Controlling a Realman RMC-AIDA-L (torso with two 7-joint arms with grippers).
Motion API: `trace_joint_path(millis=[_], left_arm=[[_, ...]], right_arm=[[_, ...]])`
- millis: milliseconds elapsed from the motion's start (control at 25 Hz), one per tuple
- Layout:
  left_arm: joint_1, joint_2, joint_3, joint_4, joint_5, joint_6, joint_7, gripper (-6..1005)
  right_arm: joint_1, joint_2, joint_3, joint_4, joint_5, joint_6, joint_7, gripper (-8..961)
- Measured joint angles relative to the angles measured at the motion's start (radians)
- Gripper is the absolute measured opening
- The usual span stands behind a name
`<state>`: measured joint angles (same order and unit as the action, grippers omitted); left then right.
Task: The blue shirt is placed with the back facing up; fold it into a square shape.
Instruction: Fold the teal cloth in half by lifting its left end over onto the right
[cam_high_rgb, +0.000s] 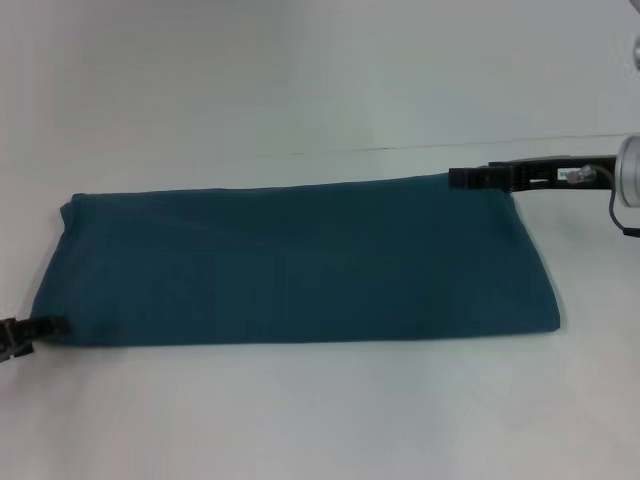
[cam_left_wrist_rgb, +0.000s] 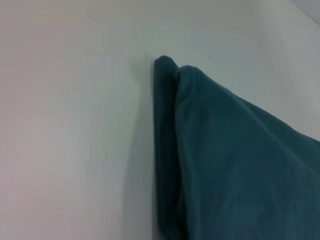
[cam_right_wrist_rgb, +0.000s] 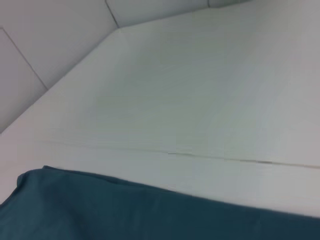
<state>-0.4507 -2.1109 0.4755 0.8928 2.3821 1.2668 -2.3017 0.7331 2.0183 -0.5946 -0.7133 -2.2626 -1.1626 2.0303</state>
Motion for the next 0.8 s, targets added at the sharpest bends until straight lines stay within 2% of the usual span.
trace_joint_path(millis=[160,400,800], left_arm=[[-0.011,0.002,0.004,-0.021,0.0,-0.023,0.0,682],[-0.025,0.005,0.007,-0.055,0.0,-0.044,-0.001,876],[-0.053,0.011,0.012,-0.091,0.014,-0.071,-0.001,893]], right_arm=[[0.002,0.001,-0.002,0.0,0.001,-0.003,-0.003,834],[-0.01,-0.008,0.002,0.0,0.027,-0.015,-0.003,833],[-0.014,-0.012,0.001,-0.001,0.04,-0.025,-0.005,832]])
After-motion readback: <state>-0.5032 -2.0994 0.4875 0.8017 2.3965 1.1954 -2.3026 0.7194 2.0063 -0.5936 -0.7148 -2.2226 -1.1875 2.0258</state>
